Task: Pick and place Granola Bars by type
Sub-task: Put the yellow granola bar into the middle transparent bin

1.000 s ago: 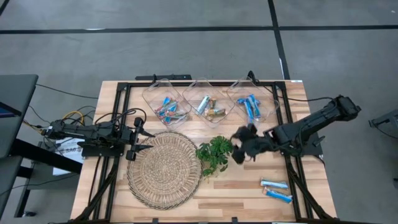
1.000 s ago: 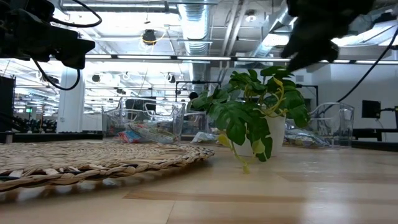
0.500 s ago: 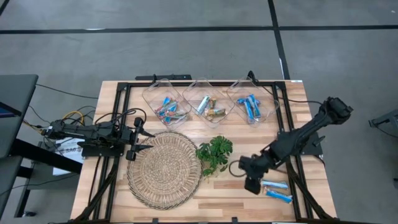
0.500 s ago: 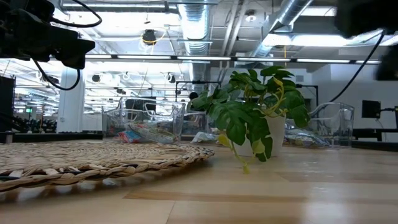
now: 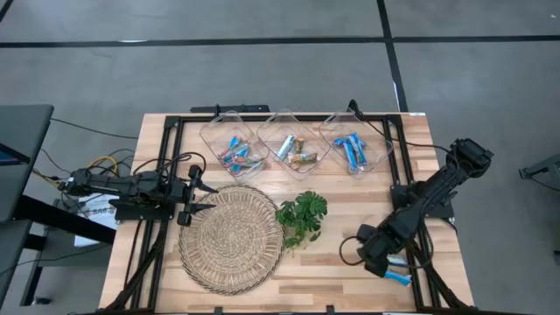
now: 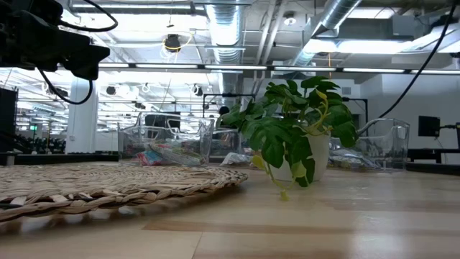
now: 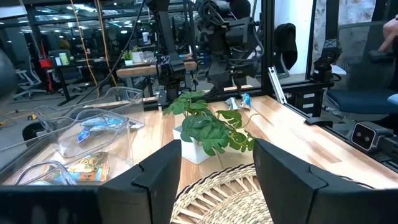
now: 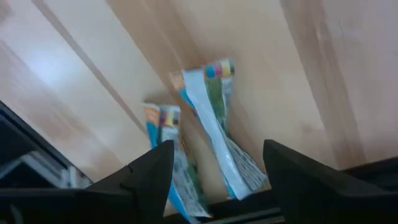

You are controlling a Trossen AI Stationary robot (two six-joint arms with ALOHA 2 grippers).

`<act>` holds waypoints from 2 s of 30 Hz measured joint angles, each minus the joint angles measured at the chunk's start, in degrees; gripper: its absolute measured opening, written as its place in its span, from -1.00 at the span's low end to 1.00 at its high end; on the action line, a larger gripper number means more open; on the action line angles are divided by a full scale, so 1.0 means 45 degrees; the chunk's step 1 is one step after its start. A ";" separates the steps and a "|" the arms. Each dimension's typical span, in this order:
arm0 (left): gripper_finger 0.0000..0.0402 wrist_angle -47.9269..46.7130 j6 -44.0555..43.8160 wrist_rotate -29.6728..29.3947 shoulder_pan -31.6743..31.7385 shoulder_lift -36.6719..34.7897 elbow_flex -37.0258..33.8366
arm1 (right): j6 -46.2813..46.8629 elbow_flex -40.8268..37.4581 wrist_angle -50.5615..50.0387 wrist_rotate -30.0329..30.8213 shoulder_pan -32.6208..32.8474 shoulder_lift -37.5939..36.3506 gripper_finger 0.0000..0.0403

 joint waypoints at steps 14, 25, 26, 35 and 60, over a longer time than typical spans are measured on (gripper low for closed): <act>-0.04 0.0000 0.0000 0.0000 0.0000 0.0002 0.0002 | 0.0781 0.0000 -0.0461 0.0824 0.2296 0.0000 0.19; -0.04 0.0000 0.0000 0.0005 0.0000 0.0002 -0.0002 | 0.0438 -0.0039 -0.0205 0.1148 0.2718 0.1602 0.19; -0.04 0.0000 0.0000 0.0005 0.0000 0.0001 0.0001 | 0.0424 -0.0044 -0.0130 0.1141 0.2759 0.1745 0.19; -0.04 0.0000 0.0000 0.0015 0.0000 0.0002 0.0001 | 0.0410 -0.0044 0.0615 0.1192 0.2926 0.2510 0.14; -0.04 0.0000 0.0000 0.0017 0.0000 0.0000 -0.0003 | 0.0714 -0.0087 0.0899 0.4187 0.2260 0.1933 -0.74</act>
